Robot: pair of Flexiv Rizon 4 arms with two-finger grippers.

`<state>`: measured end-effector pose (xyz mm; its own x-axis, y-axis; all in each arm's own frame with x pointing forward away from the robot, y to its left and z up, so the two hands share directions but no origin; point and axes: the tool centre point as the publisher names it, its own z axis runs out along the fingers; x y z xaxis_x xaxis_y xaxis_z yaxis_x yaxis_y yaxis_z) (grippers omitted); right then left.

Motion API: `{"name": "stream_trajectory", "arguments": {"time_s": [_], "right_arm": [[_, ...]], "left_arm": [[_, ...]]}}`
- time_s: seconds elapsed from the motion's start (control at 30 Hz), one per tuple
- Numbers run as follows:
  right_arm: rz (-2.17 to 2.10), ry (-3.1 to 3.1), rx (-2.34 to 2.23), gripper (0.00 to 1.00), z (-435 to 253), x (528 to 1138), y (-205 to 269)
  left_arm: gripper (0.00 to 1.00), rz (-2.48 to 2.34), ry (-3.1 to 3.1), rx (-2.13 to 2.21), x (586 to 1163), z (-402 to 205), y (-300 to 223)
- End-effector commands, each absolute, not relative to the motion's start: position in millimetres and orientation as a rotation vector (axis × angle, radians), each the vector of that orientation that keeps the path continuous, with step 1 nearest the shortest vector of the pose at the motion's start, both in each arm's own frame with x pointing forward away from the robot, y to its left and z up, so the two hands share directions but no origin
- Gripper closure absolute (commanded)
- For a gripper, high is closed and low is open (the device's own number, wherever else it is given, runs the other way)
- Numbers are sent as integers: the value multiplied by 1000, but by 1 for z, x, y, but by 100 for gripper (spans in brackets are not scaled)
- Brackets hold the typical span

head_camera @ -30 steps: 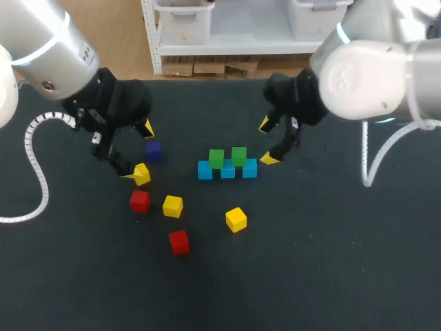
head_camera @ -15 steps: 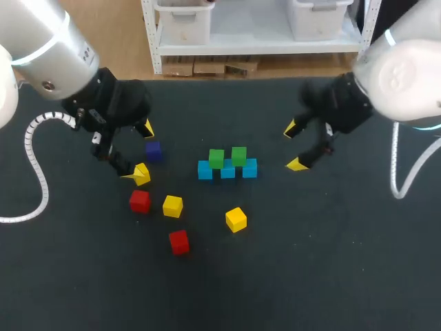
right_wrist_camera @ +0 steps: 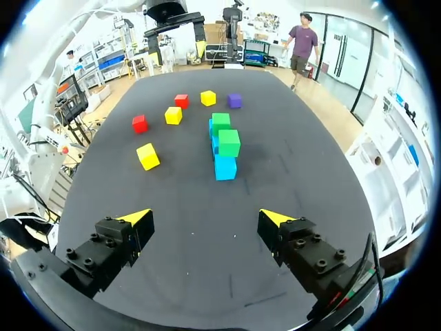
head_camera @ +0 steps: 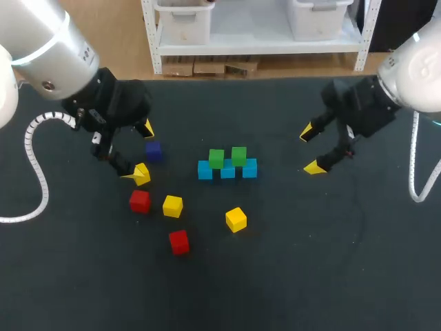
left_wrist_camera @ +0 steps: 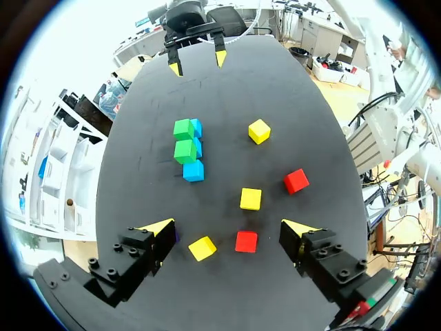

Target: Place the blue cubes, place green cubes on the blue cubes, place the yellow cubes on the green cubes, then place the red cubes on the yellow cubes, and place purple cube on the red cubes.

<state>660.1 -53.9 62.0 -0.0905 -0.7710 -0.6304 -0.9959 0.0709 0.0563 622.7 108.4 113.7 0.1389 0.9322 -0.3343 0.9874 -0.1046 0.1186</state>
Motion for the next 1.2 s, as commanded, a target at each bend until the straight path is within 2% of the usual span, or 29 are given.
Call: {"name": "stream_trajectory", "arguments": {"time_s": [0.03,0.83,1.2], "right_arm": [[688,1915,-1751,0,61,662,-54],[688,1915,-1751,0,61,662,-54],[688,1915,-1751,0,61,662,-54]], "left_arm": [[0,-254,1856,2114,624,113,109],[0,-225,1841,2138,624,112,103],[0,-220,1827,2206,608,81,91]]}}
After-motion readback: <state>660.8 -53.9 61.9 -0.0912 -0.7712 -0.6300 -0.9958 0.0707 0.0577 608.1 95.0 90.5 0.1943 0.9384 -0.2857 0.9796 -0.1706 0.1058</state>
